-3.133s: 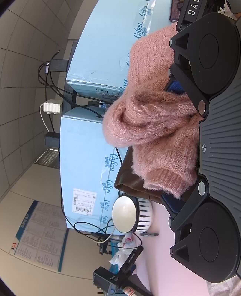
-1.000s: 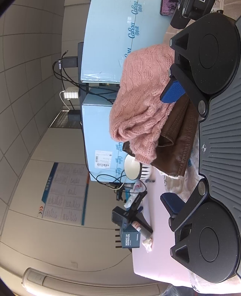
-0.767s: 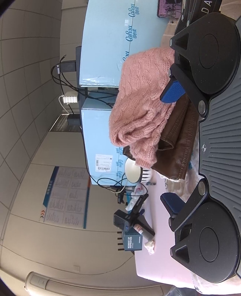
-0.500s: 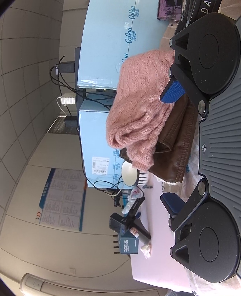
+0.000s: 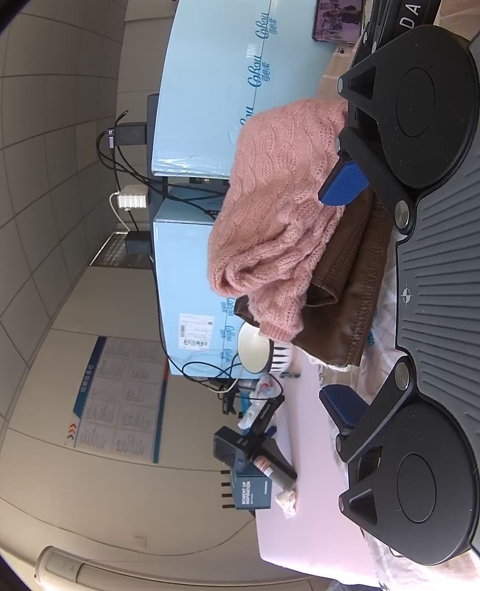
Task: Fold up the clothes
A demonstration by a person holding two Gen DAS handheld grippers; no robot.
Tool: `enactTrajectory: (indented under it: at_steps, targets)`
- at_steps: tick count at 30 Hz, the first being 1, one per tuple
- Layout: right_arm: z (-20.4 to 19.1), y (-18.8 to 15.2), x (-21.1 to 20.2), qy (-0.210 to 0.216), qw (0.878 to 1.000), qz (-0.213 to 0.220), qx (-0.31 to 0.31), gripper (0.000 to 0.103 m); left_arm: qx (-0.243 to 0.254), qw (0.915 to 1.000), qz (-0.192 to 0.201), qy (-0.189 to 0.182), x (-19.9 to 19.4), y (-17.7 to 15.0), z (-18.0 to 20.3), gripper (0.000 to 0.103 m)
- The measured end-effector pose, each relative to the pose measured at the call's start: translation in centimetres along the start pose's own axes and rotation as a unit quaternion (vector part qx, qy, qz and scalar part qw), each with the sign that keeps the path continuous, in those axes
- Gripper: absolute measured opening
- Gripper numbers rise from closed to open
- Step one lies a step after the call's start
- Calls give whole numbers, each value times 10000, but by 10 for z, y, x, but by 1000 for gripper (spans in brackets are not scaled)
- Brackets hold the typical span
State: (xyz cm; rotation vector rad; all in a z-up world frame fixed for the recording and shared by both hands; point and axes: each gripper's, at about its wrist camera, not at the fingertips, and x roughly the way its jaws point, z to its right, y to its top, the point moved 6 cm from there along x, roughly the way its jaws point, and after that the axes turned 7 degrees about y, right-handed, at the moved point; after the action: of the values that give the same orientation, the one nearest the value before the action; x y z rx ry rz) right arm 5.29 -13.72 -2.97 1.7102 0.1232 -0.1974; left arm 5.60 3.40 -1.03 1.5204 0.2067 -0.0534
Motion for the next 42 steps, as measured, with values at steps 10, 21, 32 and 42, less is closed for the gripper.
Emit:
enactTrajectory:
  at_steps: [10, 21, 32, 42]
  targets:
    - [0, 0, 1, 12, 10000, -17, 7, 103, 0, 10000, -31, -7, 0, 0, 1, 103]
    - [0, 0, 0, 7, 10000, -13, -1, 103, -7, 10000, -48, -12, 1, 0, 0, 103]
    - [-1, 0, 0, -6, 10000, -1, -26, 103, -34, 10000, -30, -16, 1, 0, -1, 103]
    - [-1, 0, 0, -8, 10000, 7, -29, 103, -41, 10000, -46, -23, 2, 0, -1, 103]
